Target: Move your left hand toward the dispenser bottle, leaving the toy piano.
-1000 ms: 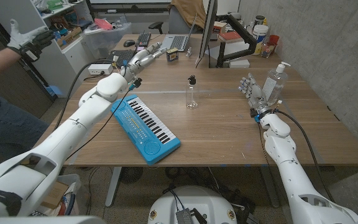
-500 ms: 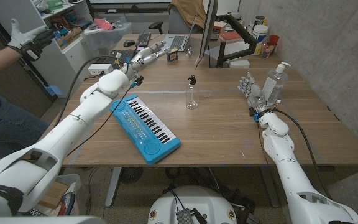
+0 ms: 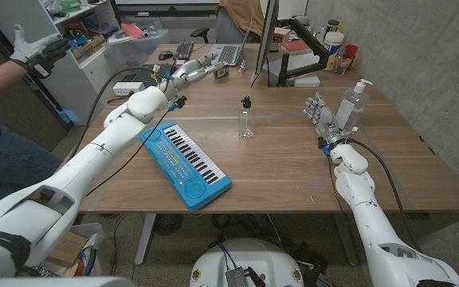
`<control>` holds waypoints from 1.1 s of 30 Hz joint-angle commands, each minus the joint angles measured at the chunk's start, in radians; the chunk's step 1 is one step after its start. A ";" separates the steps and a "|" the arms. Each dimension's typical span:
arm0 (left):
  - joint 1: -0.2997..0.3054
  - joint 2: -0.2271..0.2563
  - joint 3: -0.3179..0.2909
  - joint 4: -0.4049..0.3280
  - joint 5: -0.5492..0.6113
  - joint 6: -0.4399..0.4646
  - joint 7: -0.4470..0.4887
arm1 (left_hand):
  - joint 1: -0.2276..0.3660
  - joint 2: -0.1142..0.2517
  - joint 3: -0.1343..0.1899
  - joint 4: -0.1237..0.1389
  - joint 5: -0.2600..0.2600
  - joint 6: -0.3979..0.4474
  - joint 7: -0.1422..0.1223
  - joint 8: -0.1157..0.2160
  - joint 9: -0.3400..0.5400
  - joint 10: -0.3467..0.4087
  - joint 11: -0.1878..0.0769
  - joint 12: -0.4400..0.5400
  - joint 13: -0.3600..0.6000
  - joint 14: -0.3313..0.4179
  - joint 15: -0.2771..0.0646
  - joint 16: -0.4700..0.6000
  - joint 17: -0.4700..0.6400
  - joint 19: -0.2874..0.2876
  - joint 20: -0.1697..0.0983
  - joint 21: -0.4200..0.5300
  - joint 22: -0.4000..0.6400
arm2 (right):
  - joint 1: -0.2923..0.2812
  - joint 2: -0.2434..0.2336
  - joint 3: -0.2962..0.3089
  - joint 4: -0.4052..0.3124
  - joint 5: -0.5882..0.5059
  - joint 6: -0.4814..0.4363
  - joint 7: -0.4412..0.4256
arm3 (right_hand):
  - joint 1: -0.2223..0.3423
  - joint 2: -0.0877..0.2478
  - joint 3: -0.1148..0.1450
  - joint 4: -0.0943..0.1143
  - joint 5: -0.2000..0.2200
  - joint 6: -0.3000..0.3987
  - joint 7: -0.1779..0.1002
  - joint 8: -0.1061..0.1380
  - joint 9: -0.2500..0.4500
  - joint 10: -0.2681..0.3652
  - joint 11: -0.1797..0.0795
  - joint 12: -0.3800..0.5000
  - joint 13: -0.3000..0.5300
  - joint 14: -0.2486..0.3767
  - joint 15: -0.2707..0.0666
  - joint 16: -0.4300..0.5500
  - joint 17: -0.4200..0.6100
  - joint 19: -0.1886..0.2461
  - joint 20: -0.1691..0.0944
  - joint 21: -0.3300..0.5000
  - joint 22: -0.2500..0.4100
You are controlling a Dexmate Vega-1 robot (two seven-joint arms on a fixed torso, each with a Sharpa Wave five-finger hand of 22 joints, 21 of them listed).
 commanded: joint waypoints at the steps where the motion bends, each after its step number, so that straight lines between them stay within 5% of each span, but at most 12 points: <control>1: -0.025 0.000 0.028 0.000 0.027 0.004 -0.028 | 0.010 0.001 0.004 -0.006 -0.007 0.001 -0.010 0.002 0.004 0.007 -0.003 0.002 0.004 0.002 -0.002 0.003 0.003 -0.002 0.006 -0.001 0.003 | -0.002 0.001 0.001 -0.002 -0.002 -0.003 0.001 | 0.002 0.011 0.004 -0.006 0.003 0.010 0.000 -0.003 0.006 0.009 0.001 -0.001 0.003 0.014 0.001 -0.001 0.003 0.012 -0.007 -0.002 0.004; 33: -0.060 0.007 0.073 -0.047 0.106 0.020 -0.060 | 0.021 0.004 0.002 -0.009 -0.012 0.005 -0.017 0.002 0.004 0.009 -0.007 0.003 0.005 0.001 -0.003 0.003 0.004 -0.004 0.012 0.000 0.003 | -0.029 -0.007 0.006 -0.035 0.009 -0.012 0.002 | 0.001 0.014 0.002 -0.009 0.002 0.011 0.000 -0.004 0.006 0.013 0.000 -0.001 0.003 0.019 0.003 -0.001 0.003 0.020 -0.009 -0.012 0.004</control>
